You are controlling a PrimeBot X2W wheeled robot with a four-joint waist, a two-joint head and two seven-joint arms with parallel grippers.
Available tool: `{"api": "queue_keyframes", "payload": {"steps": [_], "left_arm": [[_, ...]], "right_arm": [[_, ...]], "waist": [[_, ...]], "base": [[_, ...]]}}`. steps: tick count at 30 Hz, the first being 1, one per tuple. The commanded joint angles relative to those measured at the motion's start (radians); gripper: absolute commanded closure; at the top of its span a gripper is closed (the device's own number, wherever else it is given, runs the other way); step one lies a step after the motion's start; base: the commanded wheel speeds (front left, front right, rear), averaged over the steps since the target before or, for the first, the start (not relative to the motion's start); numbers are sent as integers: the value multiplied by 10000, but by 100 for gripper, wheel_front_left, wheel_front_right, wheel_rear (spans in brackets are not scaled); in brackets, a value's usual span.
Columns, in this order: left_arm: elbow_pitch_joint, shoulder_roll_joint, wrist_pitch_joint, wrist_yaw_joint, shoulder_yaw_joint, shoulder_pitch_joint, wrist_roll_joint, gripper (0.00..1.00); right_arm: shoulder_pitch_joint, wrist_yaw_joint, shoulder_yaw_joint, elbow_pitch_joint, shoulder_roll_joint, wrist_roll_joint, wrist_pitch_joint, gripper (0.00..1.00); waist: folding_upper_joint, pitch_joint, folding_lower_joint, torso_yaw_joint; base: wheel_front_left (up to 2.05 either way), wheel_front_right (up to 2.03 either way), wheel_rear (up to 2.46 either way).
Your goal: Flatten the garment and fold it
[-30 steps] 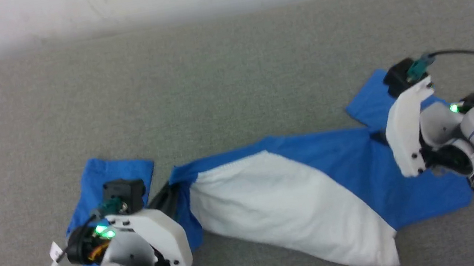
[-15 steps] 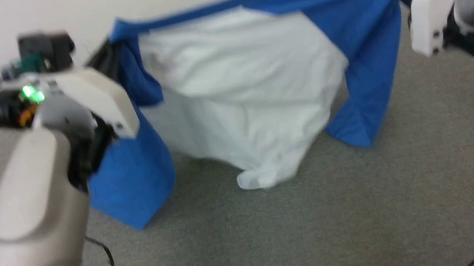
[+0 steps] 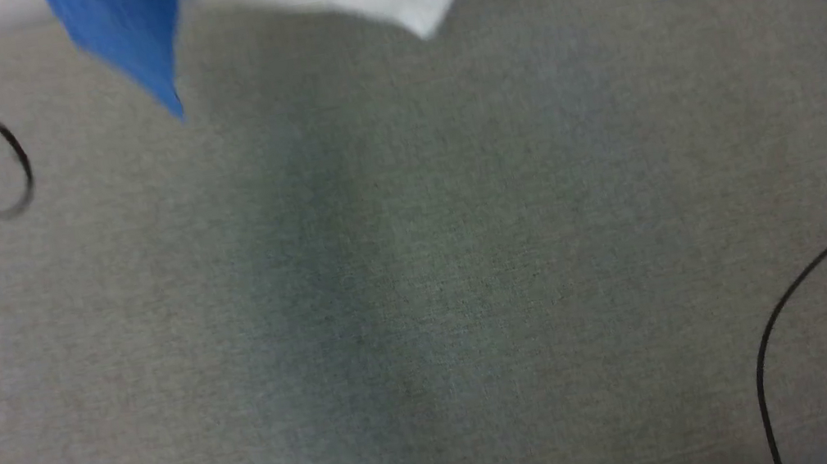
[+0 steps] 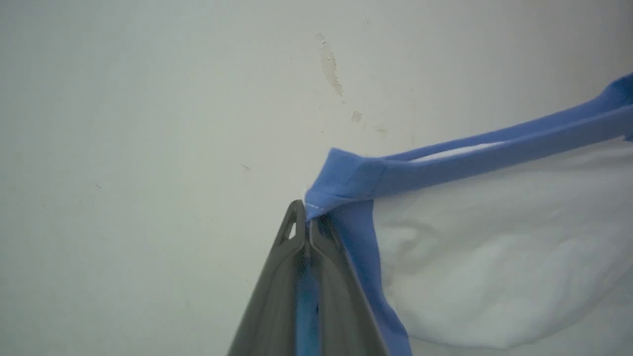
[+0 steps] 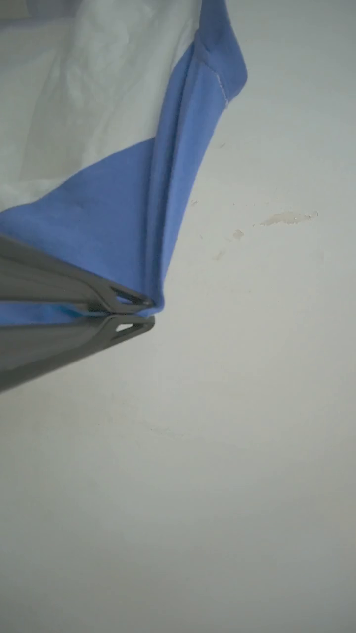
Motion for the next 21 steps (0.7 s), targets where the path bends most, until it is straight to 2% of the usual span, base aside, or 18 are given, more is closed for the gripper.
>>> {"api": "queue_keyframes", "payload": {"steps": [1,4,8,14,21], "left_arm": [[304,324,-391,305,199,-511,159,100],[793,330,-1063,404,250,-1404,312,100],[1464,172,-1644,396,296,-2053,290,100],[2341,-75,-2228,332,457,-2047,31,100],[2840,-401,-2571,151,688,-1393,-312,100]], "right_arm": [[-486,-86,-329,291,-137,-349,-536,100],[-1319,-86,-653,761,123,-841,-1541,100],[-2019,-86,-696,1353,421,-1210,-2363,100],[-2249,-86,-374,2276,889,-1227,-2966,100],[-1697,-86,354,2864,1299,-877,-3327,100]], "waist": [[0,1842,-3,-480],[0,2386,-3,-571],[0,2916,-3,-577],[0,3280,-3,-538],[0,3143,-3,-404]], "base": [[0,0,0],[0,0,0],[0,0,0],[0,0,0],[0,0,0]]}}
